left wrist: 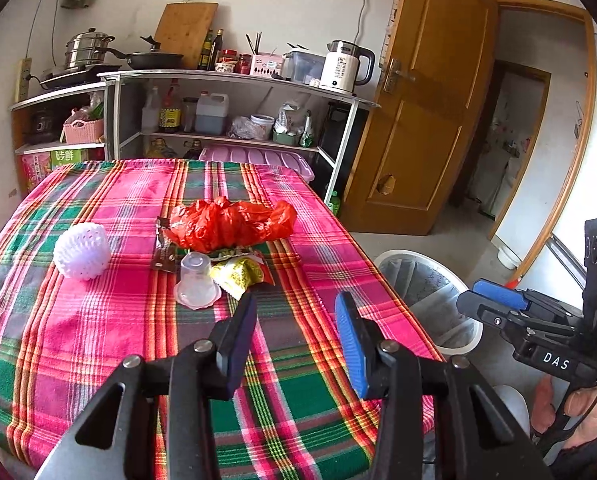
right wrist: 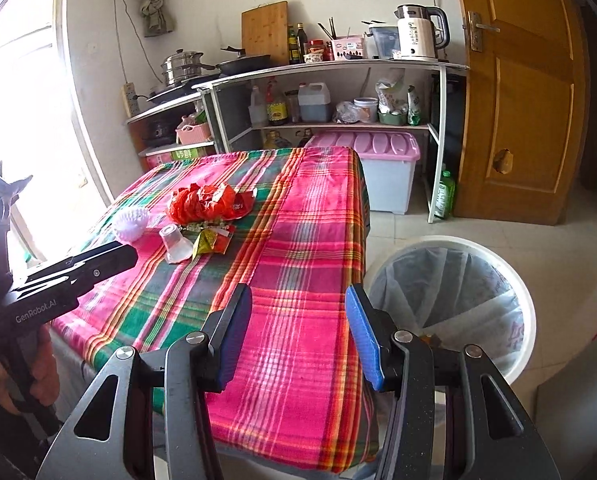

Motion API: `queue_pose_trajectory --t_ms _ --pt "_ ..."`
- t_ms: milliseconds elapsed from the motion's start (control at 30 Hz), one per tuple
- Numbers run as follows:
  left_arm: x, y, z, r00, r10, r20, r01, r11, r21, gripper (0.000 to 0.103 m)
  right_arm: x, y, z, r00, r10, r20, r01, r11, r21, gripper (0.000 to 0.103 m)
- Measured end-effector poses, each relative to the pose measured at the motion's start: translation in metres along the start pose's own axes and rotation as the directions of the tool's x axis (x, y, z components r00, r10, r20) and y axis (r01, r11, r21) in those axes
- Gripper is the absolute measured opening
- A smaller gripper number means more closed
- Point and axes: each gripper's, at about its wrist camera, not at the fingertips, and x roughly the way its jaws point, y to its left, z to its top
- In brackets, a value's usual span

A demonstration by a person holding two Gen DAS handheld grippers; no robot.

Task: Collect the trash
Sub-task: 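Bring both tools back toward the remaining trash on the table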

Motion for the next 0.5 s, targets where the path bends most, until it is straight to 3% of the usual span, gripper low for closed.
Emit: queue_pose_trajectory --t_ms 500 --pt "-0.010 0.031 -0.001 0.997 0.069 0.022 -0.069 0.997 -0.024 0.043 0.018 0.017 0.006 0.996 0.089 -0.018 -0.090 0.996 -0.014 0.050"
